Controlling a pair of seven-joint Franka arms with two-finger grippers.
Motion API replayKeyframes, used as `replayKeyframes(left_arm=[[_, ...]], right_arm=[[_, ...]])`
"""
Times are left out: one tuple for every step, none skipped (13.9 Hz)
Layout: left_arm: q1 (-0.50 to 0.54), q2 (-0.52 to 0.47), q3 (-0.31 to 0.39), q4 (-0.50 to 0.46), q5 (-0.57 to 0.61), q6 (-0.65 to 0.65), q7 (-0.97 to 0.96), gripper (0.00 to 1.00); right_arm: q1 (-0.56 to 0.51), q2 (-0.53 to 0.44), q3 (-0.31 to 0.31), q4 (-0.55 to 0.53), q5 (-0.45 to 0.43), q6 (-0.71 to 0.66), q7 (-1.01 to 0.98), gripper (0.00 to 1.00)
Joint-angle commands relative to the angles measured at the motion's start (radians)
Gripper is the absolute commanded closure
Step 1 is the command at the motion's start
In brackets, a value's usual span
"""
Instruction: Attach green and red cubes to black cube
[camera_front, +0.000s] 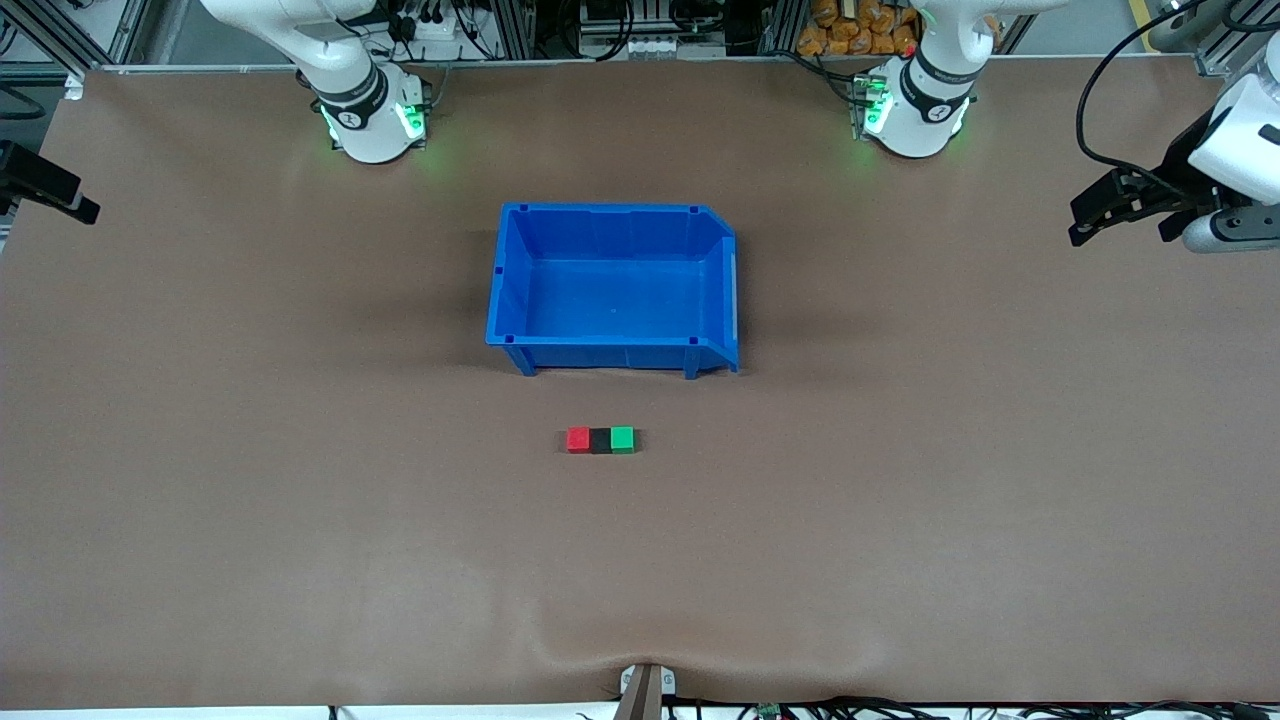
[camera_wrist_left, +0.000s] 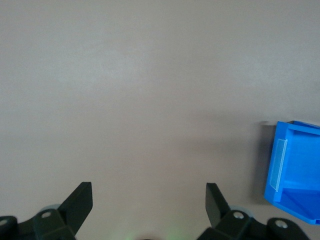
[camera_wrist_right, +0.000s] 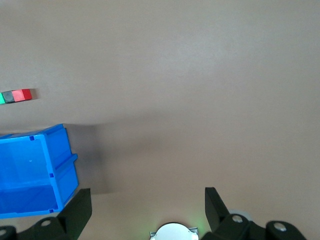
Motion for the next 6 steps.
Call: replayKeyframes(left_arm=[[0.005,0.016,-0.004,0.044,-0.031,-0.001,0.009,0.00],[0.005,0.021,-0.004,0.059,-0.034,-0.015,0.009,0.00],[0.005,0.030,-0.003,0.070,-0.037,-0.030,0.010,0.00],[0.007,0.034,-0.003,0.079,-0.051,-0.039,0.009,0.00],[0.004,0.034,-0.003,0.080,-0.054,-0.041,0.007,0.00],[0.004,0.034,-0.003,0.079,-0.054,-0.042,0.007,0.00]], right_arm=[[0.011,-0.003,0.004,0.007,-0.022,-0.004,-0.003,0.00],[0.007,-0.003,0.003,0.005,-0.024,-0.004,-0.009,0.00],[0.001,-0.003,0.001,0.005,-0.025,-0.001,-0.012,0.00],[0.000,-0.003,0.000,0.004,-0.028,-0.001,-0.014,0.00],[0.003,-0.003,0.001,0.004,-0.045,0.003,-0.017,0.00],[0.010,-0.003,0.003,0.004,-0.066,0.004,-0.015,0.00]])
